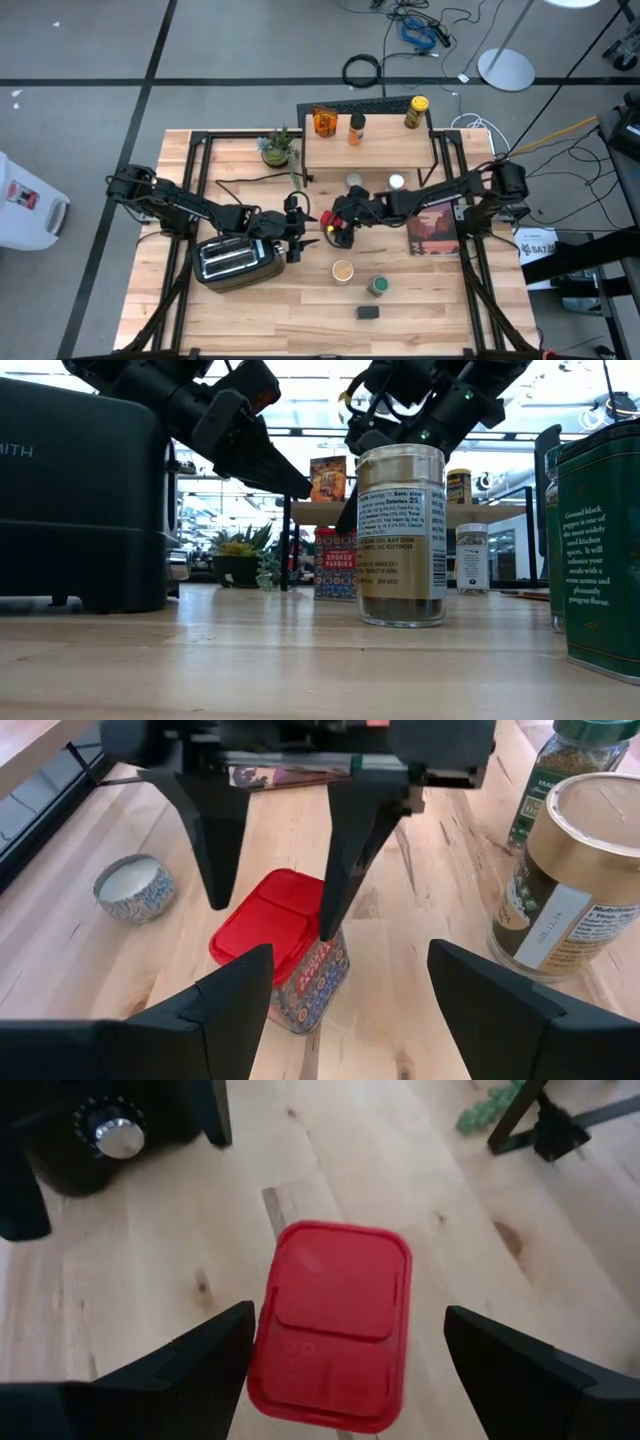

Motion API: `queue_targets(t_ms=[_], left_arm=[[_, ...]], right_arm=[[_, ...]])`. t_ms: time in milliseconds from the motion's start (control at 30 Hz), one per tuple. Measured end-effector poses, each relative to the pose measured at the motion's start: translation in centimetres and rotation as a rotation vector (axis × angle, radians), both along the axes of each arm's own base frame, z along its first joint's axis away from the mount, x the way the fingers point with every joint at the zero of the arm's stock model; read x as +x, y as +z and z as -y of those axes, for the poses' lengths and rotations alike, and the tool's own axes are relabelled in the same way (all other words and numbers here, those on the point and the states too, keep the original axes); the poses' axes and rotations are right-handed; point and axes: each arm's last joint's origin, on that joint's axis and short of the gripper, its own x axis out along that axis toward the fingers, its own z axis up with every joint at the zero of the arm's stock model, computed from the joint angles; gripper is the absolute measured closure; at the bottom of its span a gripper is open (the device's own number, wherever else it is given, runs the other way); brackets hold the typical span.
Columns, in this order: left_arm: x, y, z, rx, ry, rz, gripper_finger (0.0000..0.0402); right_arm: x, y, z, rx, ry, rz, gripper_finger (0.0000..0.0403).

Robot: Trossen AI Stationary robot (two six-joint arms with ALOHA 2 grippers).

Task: Shelf spices
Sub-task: Put the red seasoning can on the shelf

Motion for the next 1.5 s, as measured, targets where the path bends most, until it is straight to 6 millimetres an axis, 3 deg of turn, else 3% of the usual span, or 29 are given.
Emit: queue_targets(t_ms=[433,600,767,1133,1500], left_arm=[[0.0,0.0,0.0,-0.001,0.001,-0.001,0.0126],[0.2,-0.3,-1.1,-0.027,0.034,-0.012,0.0126],[0.4,-1.3,-2.4,-0.067,0.063,-0.052,0.0126],[0.8,-1.7,-2.5,-0.083,0.049,-0.042,0.0126],[0.9,-1.7,-3.4,-0.059,0.061,-0.035,0.0126]], right_arm=[[0.1,-1.4,0.1,0.011,-0.002,-0.061,0.0090],[0.1,-1.4,0.2,-0.018,-0.007,-0.061,0.0092],[0.3,-1.2,0.2,-0.025,0.001,-0.041,0.0114],[0.5,-1.1,0.2,-0.029,0.045,-0.026,0.0198],[0.5,-0.7,0.2,-0.033,0.049,-0.008,0.0199]])
